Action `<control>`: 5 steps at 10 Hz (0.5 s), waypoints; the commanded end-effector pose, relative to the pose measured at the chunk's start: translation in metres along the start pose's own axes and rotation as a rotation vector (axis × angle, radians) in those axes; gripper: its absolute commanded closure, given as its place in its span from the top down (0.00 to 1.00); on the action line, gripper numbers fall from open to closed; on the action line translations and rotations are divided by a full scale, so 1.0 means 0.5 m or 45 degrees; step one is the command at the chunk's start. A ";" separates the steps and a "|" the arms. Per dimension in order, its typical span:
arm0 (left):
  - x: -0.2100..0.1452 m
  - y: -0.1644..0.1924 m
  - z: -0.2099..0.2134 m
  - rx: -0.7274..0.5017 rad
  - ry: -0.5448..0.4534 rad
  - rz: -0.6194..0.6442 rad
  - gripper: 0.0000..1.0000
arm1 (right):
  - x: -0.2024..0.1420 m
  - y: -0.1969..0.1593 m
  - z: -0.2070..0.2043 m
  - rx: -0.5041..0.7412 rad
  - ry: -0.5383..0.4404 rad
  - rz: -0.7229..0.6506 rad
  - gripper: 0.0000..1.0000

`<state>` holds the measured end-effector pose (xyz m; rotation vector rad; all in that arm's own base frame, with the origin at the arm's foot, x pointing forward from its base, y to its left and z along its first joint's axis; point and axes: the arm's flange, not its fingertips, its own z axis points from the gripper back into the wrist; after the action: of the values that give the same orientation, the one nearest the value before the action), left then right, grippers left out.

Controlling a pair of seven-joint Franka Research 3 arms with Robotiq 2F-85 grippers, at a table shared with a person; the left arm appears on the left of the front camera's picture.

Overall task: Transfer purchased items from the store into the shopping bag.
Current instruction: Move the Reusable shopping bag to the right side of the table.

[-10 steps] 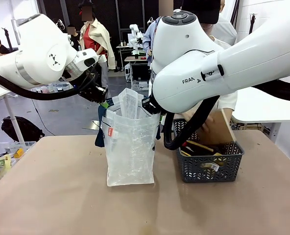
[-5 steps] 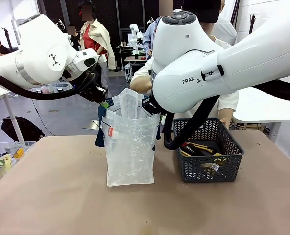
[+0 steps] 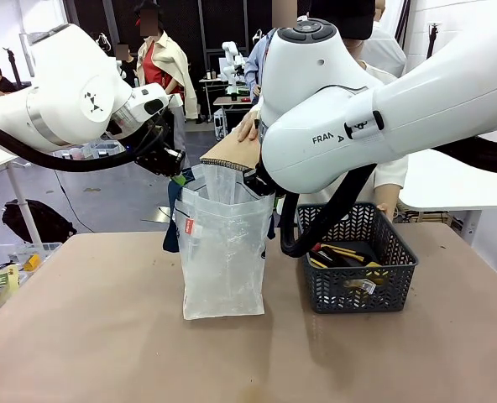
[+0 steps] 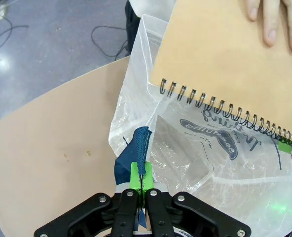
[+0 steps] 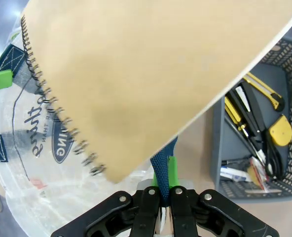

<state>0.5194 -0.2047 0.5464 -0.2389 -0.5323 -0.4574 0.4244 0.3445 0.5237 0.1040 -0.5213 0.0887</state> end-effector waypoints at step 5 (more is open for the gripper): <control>0.006 0.004 0.001 0.002 -0.005 0.009 0.00 | -0.002 0.000 0.001 0.009 0.010 -0.016 0.00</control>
<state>0.5196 -0.2048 0.5460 -0.2389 -0.5316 -0.4573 0.4244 0.3445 0.5236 0.1036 -0.5208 0.0887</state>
